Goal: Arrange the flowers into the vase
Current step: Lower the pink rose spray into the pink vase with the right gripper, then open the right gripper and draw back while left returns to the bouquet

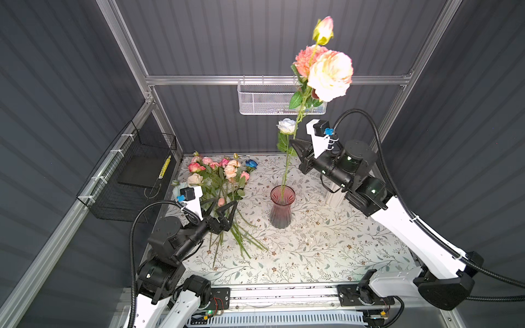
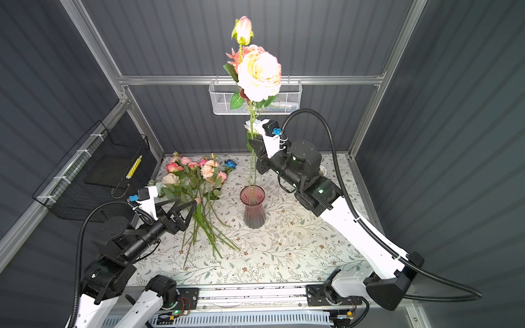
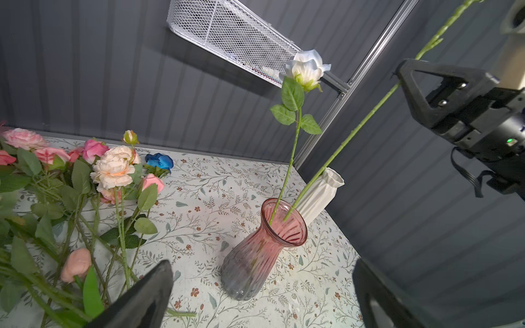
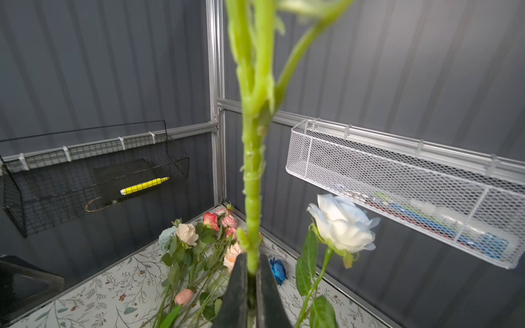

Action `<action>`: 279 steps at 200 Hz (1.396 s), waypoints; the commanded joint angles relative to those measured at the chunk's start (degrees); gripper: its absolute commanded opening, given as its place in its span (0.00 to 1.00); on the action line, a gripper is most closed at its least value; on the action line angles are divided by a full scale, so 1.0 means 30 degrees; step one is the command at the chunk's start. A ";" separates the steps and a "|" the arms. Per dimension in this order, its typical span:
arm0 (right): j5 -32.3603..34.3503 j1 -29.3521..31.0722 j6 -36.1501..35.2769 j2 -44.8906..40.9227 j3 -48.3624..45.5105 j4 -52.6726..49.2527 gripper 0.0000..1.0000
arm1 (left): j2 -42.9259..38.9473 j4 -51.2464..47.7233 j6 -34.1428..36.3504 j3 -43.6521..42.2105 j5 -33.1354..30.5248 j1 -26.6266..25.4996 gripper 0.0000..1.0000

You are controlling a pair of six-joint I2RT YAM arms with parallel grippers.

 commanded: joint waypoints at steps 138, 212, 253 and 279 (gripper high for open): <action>-0.1671 -0.0054 0.5966 -0.2928 -0.8152 0.2013 0.61 | 0.0898 -0.1449 -0.0489 -0.1115 -0.1715 -0.0079 1.00; -0.2380 0.0872 0.8086 -0.7903 -1.1858 0.2729 0.68 | 0.3000 -0.2016 -0.1472 -0.2336 -0.4440 -0.0079 0.85; -0.2482 0.1263 0.8410 -0.9097 -1.2879 0.2485 0.67 | 0.5330 -0.0397 -0.2571 -0.4180 -0.5316 -0.0050 0.71; -0.2471 0.1300 0.8472 -0.9477 -1.3245 0.2282 0.67 | 0.7195 0.0813 -0.3007 -0.4835 -0.5920 0.0204 0.61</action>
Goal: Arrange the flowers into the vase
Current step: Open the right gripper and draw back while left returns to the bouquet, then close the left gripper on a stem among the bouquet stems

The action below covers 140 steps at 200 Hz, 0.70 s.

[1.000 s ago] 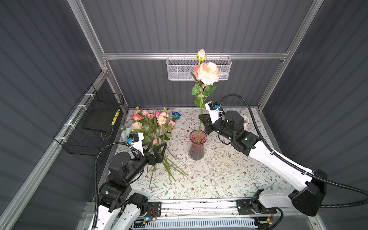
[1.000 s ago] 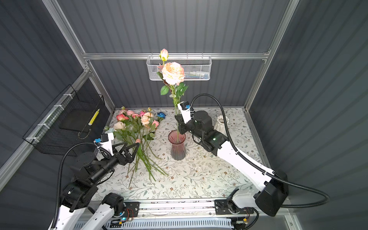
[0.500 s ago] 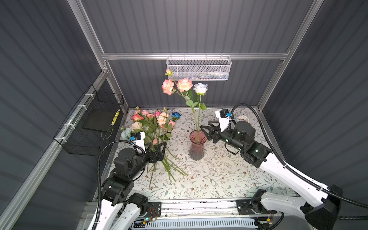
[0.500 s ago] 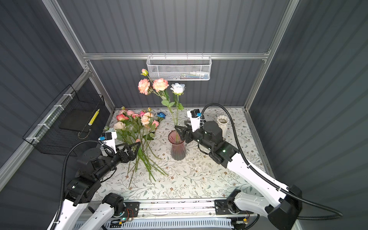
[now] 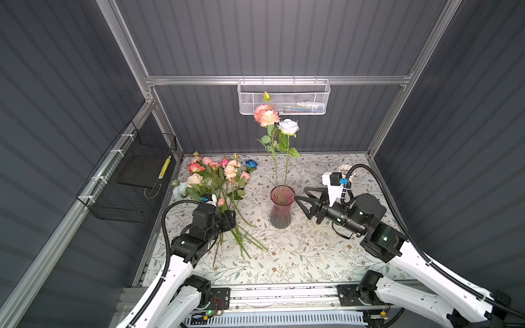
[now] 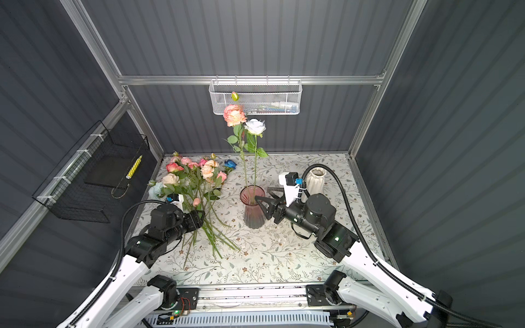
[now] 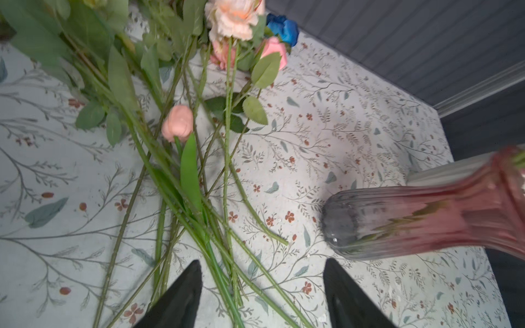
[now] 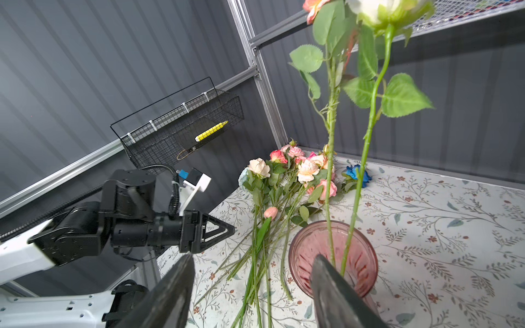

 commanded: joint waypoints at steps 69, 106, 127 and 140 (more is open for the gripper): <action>0.0021 0.0121 0.0151 -0.1502 -0.0777 -0.0519 0.67 | 0.6172 0.5822 -0.1627 -0.1327 0.0656 0.4236 0.41; 0.0299 0.0119 -0.0077 -0.2106 -0.0858 -0.1001 0.67 | 0.8956 0.7595 -0.1921 -0.0961 0.1471 0.5364 0.37; 0.0466 0.0120 -0.0177 -0.2356 -0.0893 -0.1161 0.67 | 1.0021 0.8237 -0.1962 -0.0677 0.1715 0.5648 0.35; 0.0486 0.0121 -0.0237 -0.2446 -0.0875 -0.1246 0.67 | 1.0369 0.8657 -0.2002 -0.0620 0.1883 0.5754 0.34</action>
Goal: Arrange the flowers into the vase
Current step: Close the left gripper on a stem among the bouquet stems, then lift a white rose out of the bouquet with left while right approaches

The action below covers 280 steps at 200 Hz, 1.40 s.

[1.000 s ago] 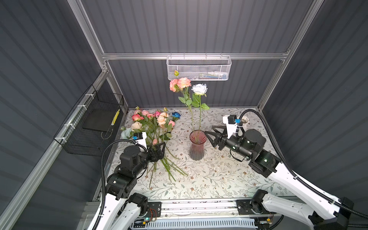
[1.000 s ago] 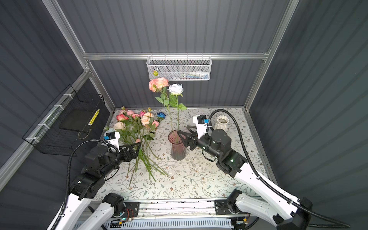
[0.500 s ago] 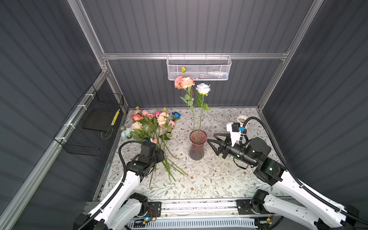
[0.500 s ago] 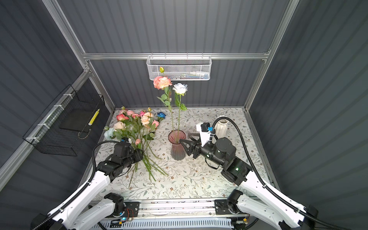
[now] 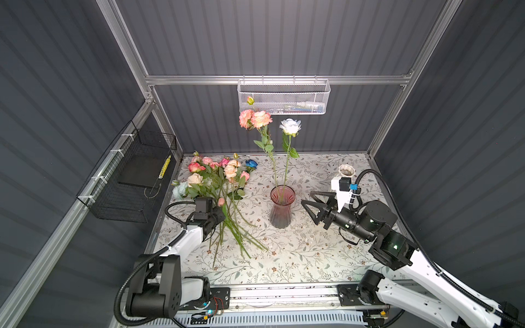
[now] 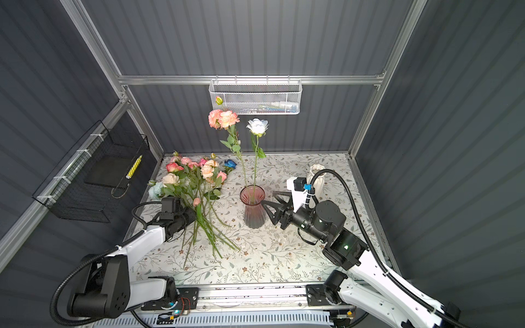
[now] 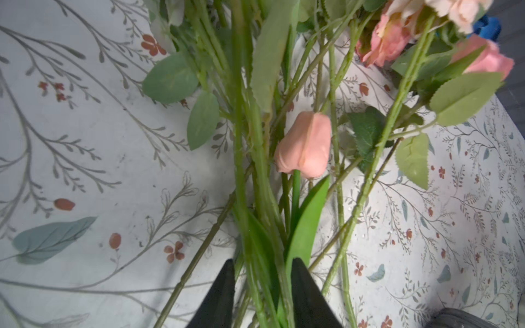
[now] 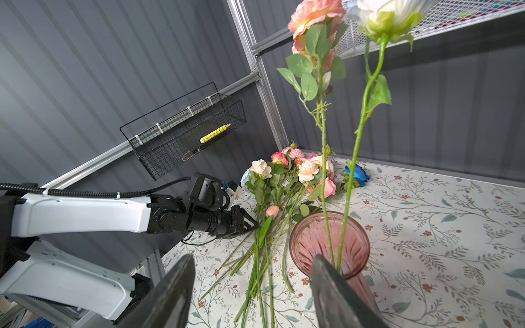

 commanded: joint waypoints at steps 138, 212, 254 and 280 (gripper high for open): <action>0.0462 0.0090 -0.0237 -0.0444 -0.0163 -0.0372 0.67 | 0.0147 0.1142 -0.0760 0.0668 0.1191 0.0478 0.30; 0.0626 0.0090 -0.0318 -0.0771 -0.0036 -0.0604 0.67 | 0.1864 0.2329 -0.0686 0.0660 0.0419 0.0507 0.11; 0.0681 0.0090 -0.0347 -0.0829 0.0054 -0.0841 0.66 | 0.2442 0.2688 -0.0554 0.0682 0.0302 0.0507 0.15; 0.0754 0.0105 -0.0402 -0.0828 0.0141 -0.0900 0.67 | 0.1739 0.2481 -0.0528 0.1085 0.0612 0.0506 0.10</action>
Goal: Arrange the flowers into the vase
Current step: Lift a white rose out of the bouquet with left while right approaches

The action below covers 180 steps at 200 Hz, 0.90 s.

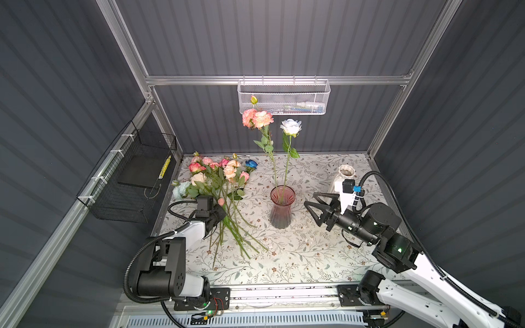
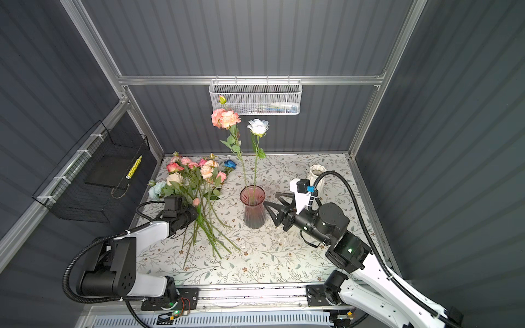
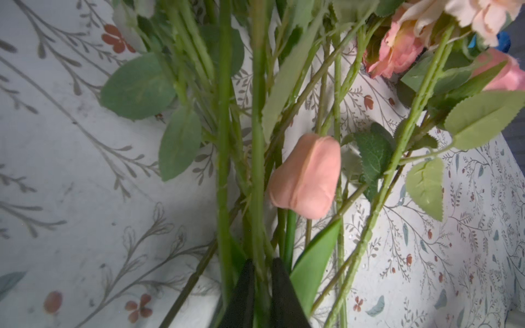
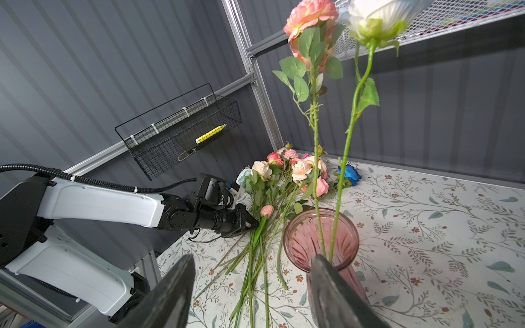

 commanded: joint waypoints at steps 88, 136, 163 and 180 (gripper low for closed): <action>0.0029 0.0090 -0.0035 -0.0846 0.0334 -0.0421 0.67 | -0.9120 -0.4412 0.0336 0.3778 0.3088 0.0120 0.00; -0.4968 0.0557 0.0425 0.0935 0.2242 -0.0782 0.66 | -1.1670 -0.3159 -0.0108 0.6654 1.0811 0.0106 0.00; -0.5109 0.2873 -0.0674 0.3770 0.4667 -0.1840 0.67 | -1.2805 -0.0419 -0.1523 0.7126 1.3916 0.0106 0.00; -0.4979 0.4278 -0.1342 0.6117 0.6660 -0.2617 0.68 | -1.3177 0.0734 -0.2110 0.7413 1.5275 0.0106 0.00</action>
